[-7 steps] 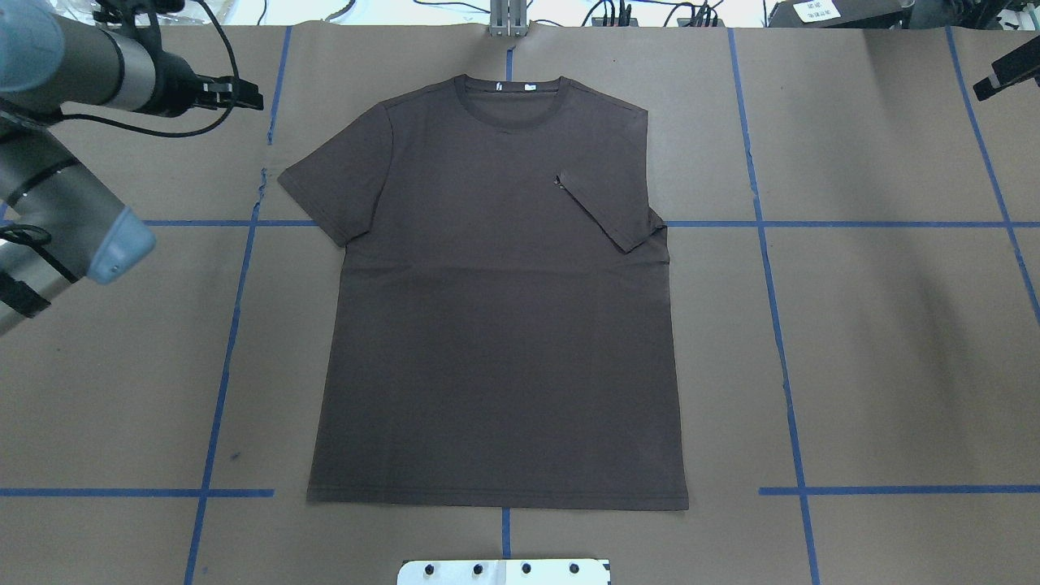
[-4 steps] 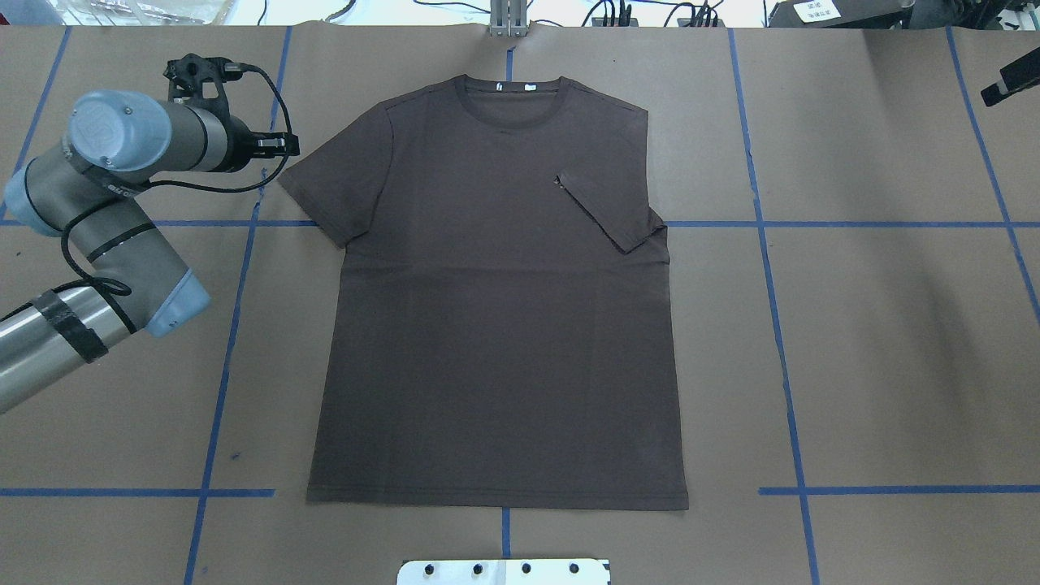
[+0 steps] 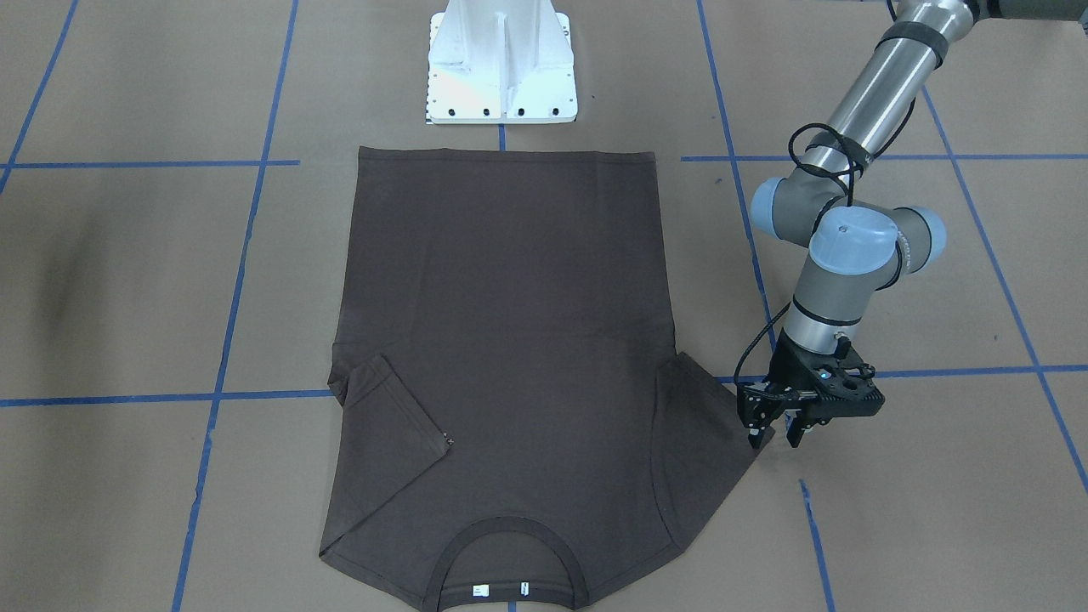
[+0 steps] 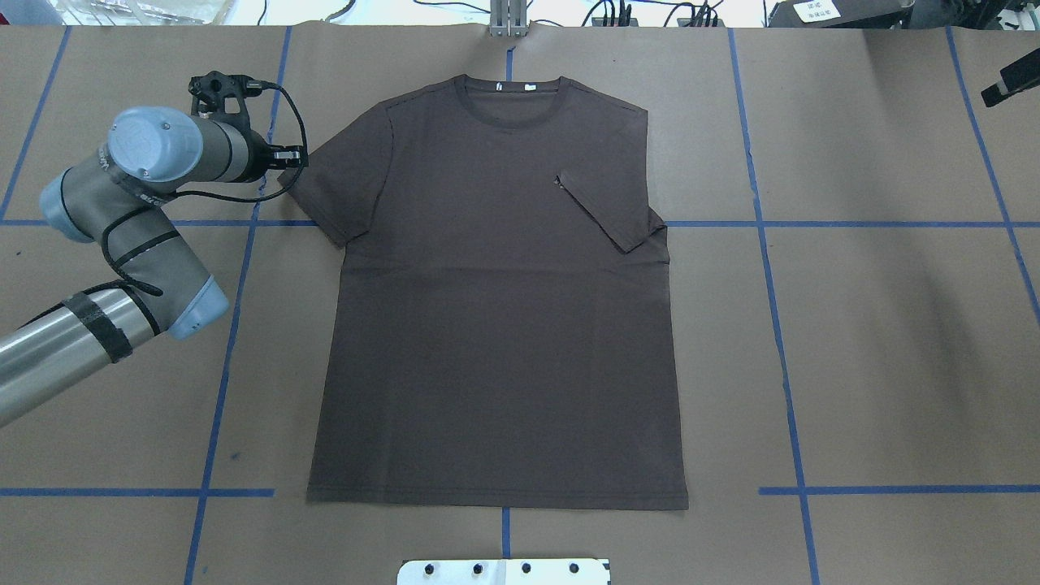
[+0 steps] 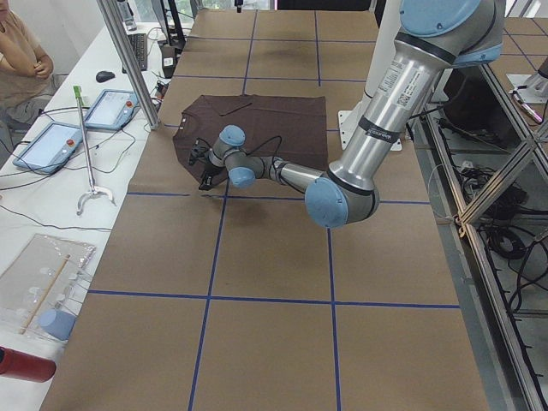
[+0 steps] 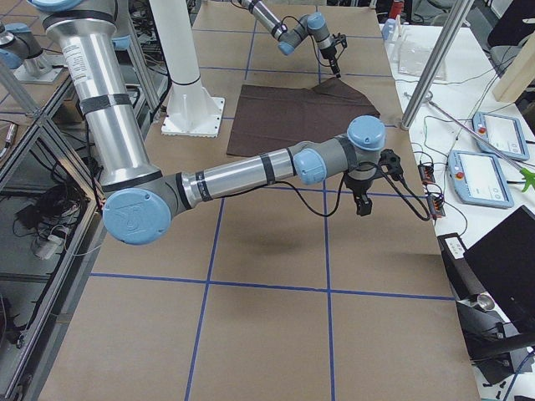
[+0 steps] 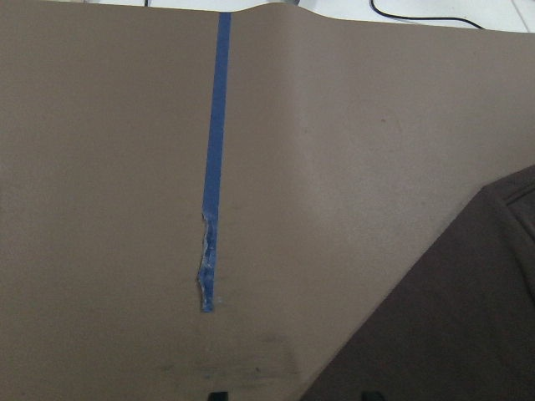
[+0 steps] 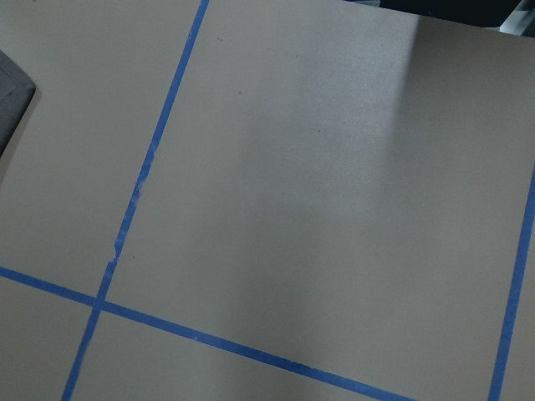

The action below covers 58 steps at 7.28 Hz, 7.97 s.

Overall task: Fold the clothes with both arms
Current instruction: 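Move the left gripper to the sleeve nearest it, then grasp the sleeve with the left gripper and fold it toward the shirt center, then release the sleeve while both grippers move to the hem nearest the robot, then grasp both hem corners nearest the robot with the left and right grippers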

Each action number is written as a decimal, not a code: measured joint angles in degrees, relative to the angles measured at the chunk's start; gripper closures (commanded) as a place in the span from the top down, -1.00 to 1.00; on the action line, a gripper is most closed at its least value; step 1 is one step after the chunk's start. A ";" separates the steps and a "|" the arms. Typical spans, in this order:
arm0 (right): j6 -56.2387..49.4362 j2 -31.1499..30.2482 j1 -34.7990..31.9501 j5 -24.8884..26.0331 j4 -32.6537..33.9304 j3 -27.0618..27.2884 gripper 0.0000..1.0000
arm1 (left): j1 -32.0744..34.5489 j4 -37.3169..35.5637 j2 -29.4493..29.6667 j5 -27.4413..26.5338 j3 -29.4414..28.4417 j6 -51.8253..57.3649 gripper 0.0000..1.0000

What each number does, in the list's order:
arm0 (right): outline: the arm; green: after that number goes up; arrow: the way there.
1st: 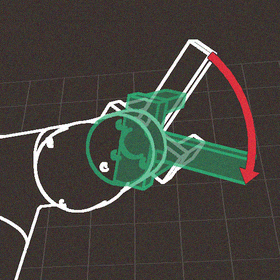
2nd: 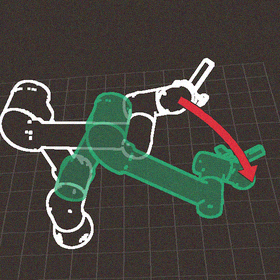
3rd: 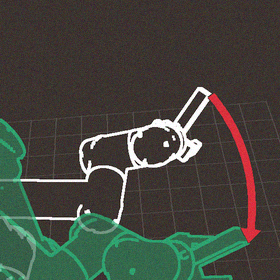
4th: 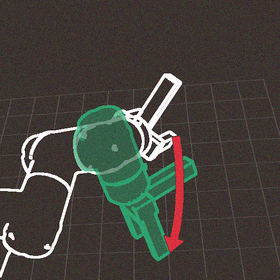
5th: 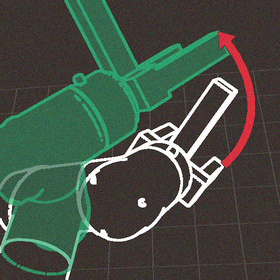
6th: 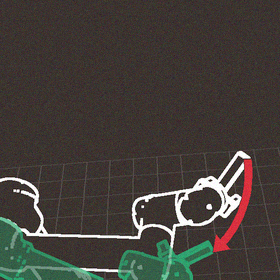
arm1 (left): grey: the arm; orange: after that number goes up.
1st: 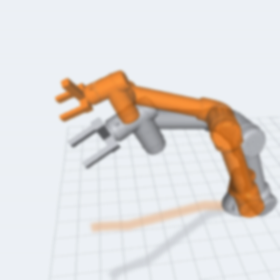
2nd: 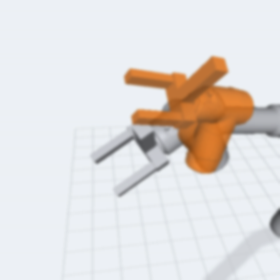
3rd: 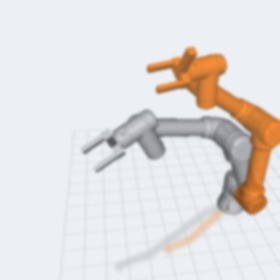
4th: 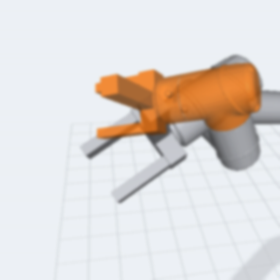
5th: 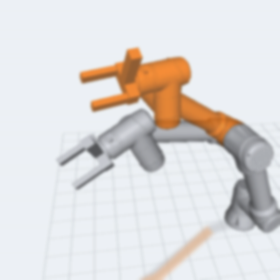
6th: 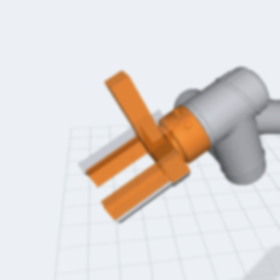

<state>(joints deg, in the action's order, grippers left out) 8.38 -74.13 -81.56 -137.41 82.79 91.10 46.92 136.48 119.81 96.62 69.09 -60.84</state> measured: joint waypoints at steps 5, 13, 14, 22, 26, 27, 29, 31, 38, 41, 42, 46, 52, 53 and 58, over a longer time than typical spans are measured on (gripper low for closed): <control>-0.05 -0.63 -0.01 0.12 0.00 0.13 1.00 | -1.08 -0.09 -0.20 -0.07 -0.18 0.44 0.21; -0.41 -0.61 0.00 0.12 0.00 0.09 1.00 | -1.63 -1.88 1.77 -0.07 1.18 0.39 -1.00; -0.37 -0.59 0.00 0.15 0.00 0.06 1.00 | -1.71 -5.07 4.06 0.05 1.93 0.07 -1.00; 0.91 -0.57 0.03 0.21 0.00 0.55 1.00 | -4.44 -20.93 16.72 0.18 1.26 -1.44 1.00; 24.70 -1.22 10.59 4.03 -0.05 13.59 1.00 | -5.32 -21.49 7.84 3.99 17.81 0.84 1.00; 35.19 -2.52 17.11 8.73 -0.32 19.44 1.00 | -6.19 -21.53 4.62 4.48 22.99 0.53 1.00; 55.76 -7.01 33.25 22.26 -2.08 30.13 1.00 | -9.26 -21.53 -2.54 4.80 33.19 -2.16 1.00; 70.24 -12.33 50.32 36.89 -5.14 36.12 0.99 | -15.16 -21.43 -8.86 4.35 40.93 -7.77 1.00; 89.36 -17.23 76.64 60.91 -10.10 37.75 0.98 | -37.69 -25.97 -24.66 -9.87 49.63 -29.74 0.47; 89.44 -17.42 76.72 61.15 -10.19 37.71 0.98 | -38.54 -27.18 -24.72 -10.16 48.43 -30.85 0.47; 89.44 -17.44 76.73 61.23 -10.19 37.69 0.98 | -38.77 -27.22 -24.72 -10.15 48.12 -30.86 0.47; 89.38 -17.45 76.73 61.29 -10.19 37.66 0.98 | -39.58 -27.15 -24.46 -10.07 47.08 -30.89 -0.83; 94.47 -16.92 79.72 64.66 -10.06 36.90 0.34 | -39.62 -27.14 -24.39 -9.87 48.20 -30.85 -1.00; 97.86 -16.29 81.52 67.22 -9.94 35.49 0.32 | -39.62 -27.14 -24.37 -9.86 48.71 -30.88 -1.00; 104.15 -14.57 84.39 70.56 -8.36 29.63 0.15 | -39.62 -27.13 -24.37 -9.71 49.43 -30.93 -1.00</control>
<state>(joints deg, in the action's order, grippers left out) 112.53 -88.70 2.83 -66.85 74.43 120.73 7.30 109.35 95.44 86.91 118.52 -91.78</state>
